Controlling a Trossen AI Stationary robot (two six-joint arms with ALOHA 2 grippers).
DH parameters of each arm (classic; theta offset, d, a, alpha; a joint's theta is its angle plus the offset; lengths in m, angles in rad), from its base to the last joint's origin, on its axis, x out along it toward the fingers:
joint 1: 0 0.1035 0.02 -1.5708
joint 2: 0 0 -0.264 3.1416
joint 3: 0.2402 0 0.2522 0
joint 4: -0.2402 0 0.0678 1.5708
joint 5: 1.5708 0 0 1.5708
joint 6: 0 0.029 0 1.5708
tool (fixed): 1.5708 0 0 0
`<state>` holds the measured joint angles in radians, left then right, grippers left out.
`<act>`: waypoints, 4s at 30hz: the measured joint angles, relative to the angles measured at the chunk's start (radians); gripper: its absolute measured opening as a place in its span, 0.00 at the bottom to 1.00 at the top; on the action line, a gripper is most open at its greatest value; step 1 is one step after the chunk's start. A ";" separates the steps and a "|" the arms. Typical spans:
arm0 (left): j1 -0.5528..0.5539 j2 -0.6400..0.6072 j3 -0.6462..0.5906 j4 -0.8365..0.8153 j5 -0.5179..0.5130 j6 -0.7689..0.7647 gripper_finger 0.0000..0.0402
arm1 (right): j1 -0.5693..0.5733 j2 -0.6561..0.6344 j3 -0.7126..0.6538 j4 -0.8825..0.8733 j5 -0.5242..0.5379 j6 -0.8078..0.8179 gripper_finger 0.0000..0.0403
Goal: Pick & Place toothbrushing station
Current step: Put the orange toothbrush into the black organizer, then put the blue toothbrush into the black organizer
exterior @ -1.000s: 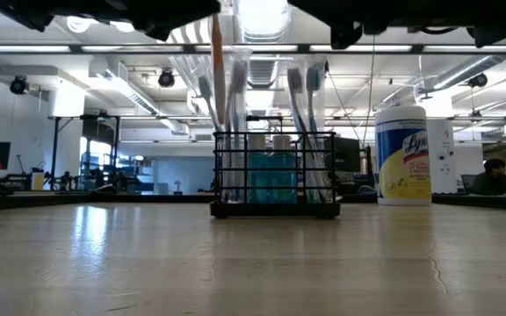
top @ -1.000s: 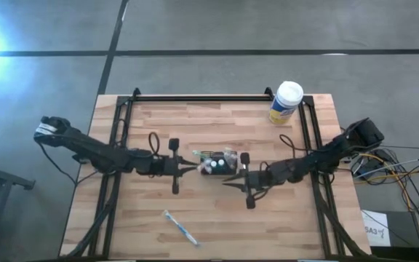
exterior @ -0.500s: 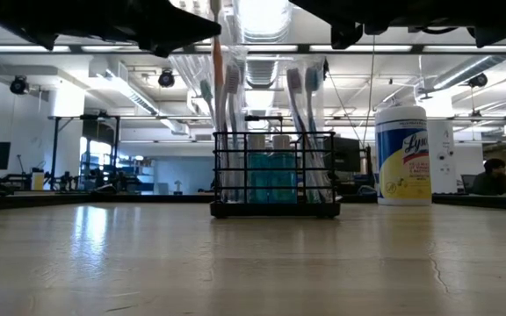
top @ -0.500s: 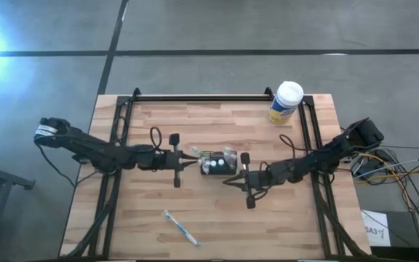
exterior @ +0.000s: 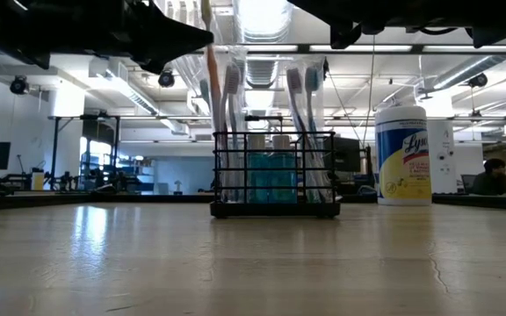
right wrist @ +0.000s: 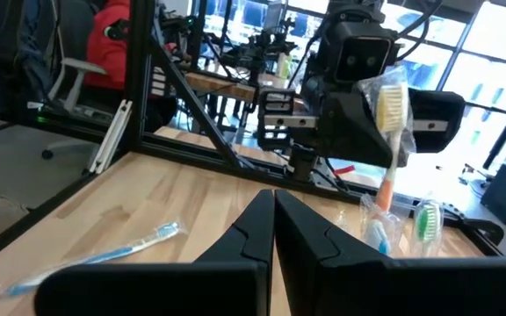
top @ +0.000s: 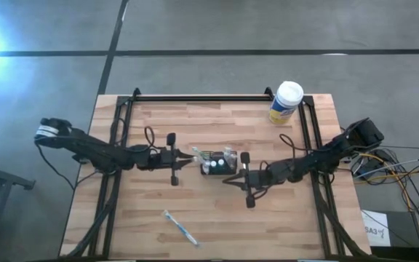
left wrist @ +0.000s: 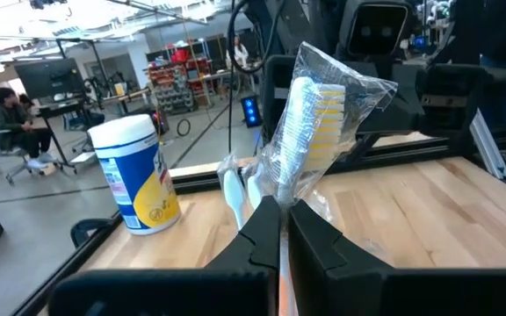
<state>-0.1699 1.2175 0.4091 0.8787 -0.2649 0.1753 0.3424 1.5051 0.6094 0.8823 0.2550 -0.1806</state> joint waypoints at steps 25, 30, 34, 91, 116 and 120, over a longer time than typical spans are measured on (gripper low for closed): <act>0.037 0.345 0.032 0.136 0.010 -0.016 0.02 | -0.003 0.001 -0.003 0.005 0.000 0.012 0.02; 0.037 0.375 0.032 0.167 0.012 -0.011 0.02 | -0.003 0.001 -0.003 0.006 0.000 0.005 0.02; 0.038 0.361 0.031 0.152 0.009 -0.034 0.03 | -0.003 0.001 -0.003 0.006 0.000 0.014 0.02; 0.036 -1.074 -0.261 -0.948 0.096 -0.224 0.01 | 0.015 0.010 0.258 -0.426 0.109 0.221 0.02; 0.037 -1.170 -0.265 -0.971 0.122 -0.256 0.03 | 0.123 0.802 1.351 -1.340 0.064 1.046 0.08; 0.037 -1.170 -0.265 -0.985 0.124 -0.255 0.03 | 0.122 0.940 1.572 -1.480 0.023 1.072 0.18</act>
<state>-0.1333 0.0471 0.1440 -0.1066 -0.1410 -0.0797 0.4648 2.4449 2.1817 -0.5977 0.2784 0.8913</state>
